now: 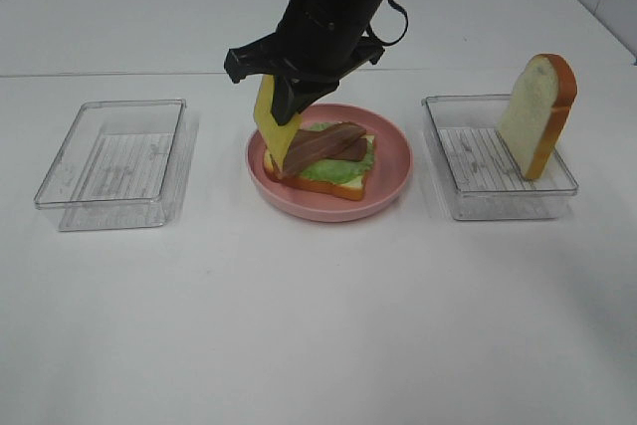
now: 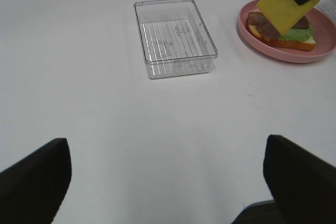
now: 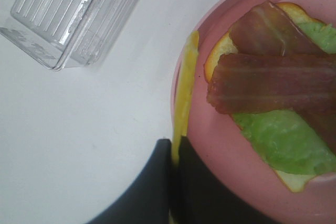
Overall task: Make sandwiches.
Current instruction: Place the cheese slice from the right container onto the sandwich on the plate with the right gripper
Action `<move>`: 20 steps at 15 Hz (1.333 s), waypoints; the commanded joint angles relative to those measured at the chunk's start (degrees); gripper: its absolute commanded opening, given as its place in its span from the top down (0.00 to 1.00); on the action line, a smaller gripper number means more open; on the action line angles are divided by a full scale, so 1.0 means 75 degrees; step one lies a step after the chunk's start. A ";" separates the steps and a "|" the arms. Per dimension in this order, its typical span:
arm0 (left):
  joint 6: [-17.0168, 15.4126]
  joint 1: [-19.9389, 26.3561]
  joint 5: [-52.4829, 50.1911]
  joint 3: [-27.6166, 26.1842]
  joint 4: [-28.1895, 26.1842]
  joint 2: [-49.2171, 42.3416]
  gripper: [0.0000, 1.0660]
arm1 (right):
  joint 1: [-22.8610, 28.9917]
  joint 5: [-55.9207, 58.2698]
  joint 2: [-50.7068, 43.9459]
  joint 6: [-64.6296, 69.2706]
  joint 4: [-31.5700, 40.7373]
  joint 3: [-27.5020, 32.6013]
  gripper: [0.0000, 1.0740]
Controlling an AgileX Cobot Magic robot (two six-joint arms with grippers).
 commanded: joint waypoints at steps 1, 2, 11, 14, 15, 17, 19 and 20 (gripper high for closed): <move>0.0008 0.0008 -0.0015 0.0015 0.0023 -0.0130 0.15 | 0.0015 -0.0313 0.0290 -0.0237 0.0069 -0.0031 1.00; 0.0008 0.0008 -0.0015 0.0015 0.0023 -0.0130 0.15 | 0.0015 -0.0443 0.0405 -0.0321 0.0061 -0.0031 1.00; 0.0008 0.0008 -0.0015 0.0015 0.0023 -0.0130 0.15 | 0.0008 -0.1077 0.0833 0.0359 -0.2277 -0.0031 1.00; 0.0008 0.0008 -0.0015 0.0015 0.0023 -0.0130 0.15 | 0.0008 -0.0985 0.0833 0.0581 -0.2872 -0.0031 1.00; 0.0008 0.0008 -0.0015 0.0015 0.0023 -0.0130 0.15 | 0.0008 -0.0955 0.0833 0.0604 -0.2872 -0.0031 1.00; 0.0008 0.0008 -0.0015 0.0015 0.0023 -0.0130 0.15 | 0.0008 -0.0932 0.0833 0.0611 -0.2872 -0.0031 1.00; 0.0008 0.0008 -0.0015 0.0015 0.0023 -0.0130 0.15 | 0.0008 -0.0932 0.0833 0.0672 -0.2926 -0.0031 0.83; 0.0008 0.0008 -0.0015 0.0015 0.0023 -0.0130 0.15 | 0.0008 -0.0932 0.0833 0.0726 -0.2926 -0.0031 0.73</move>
